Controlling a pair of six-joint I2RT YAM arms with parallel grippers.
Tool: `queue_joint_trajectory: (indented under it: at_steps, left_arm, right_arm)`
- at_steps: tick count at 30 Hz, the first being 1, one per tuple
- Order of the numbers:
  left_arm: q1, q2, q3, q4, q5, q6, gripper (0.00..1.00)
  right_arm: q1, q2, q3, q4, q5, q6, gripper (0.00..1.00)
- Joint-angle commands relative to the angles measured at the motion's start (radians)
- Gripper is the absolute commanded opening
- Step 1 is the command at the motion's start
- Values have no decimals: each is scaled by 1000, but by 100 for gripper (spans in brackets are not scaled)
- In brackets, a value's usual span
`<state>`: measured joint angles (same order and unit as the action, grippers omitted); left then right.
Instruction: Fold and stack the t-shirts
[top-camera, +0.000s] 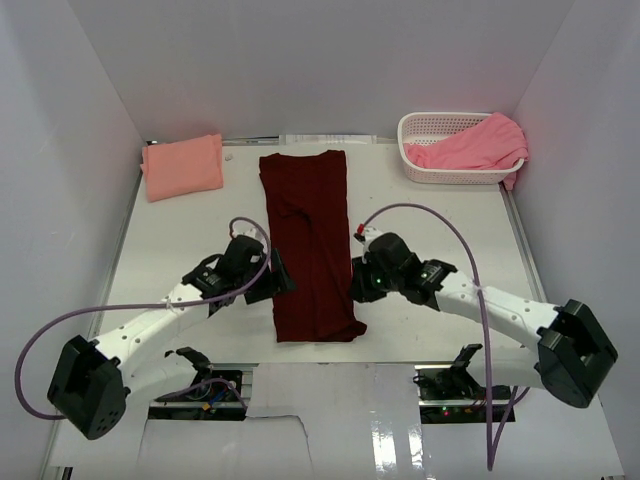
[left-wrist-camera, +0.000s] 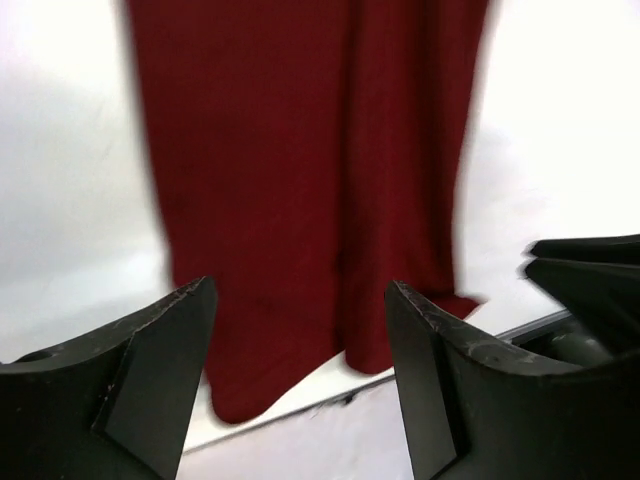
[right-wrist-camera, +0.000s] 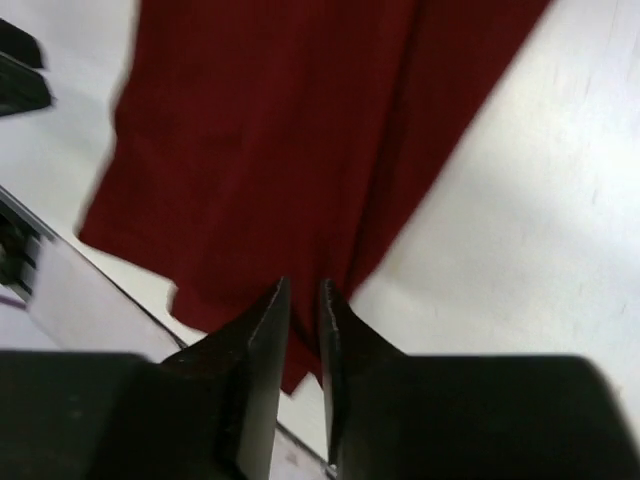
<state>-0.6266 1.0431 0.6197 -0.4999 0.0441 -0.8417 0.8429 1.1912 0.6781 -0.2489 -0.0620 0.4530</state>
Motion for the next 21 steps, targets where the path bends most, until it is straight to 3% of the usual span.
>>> queue_joint_trajectory:
  at_steps: [1,4,6,9,15,21]
  left_arm:
    - [113,44,118,131,4,76,79]
    - [293,200,124,234,276,85,78]
    - [336,278,164,257,311,99,78]
    - [344,421,294,261,286,159,77]
    - [367,697,627,258,283,193,75]
    - [378,857,903,215,287,202,75]
  right_arm:
    - [-37,86,168,40,-8,-53,23]
    - [-97,241,263,59,-90,-74,16]
    - [-123,297,303,72,-108,-83,13]
    - [-194,450,411,95,-166,-99,8]
    - [-329,694,720,92,-291,-96,8]
    - [-393,911,957,50,-398,-71,8]
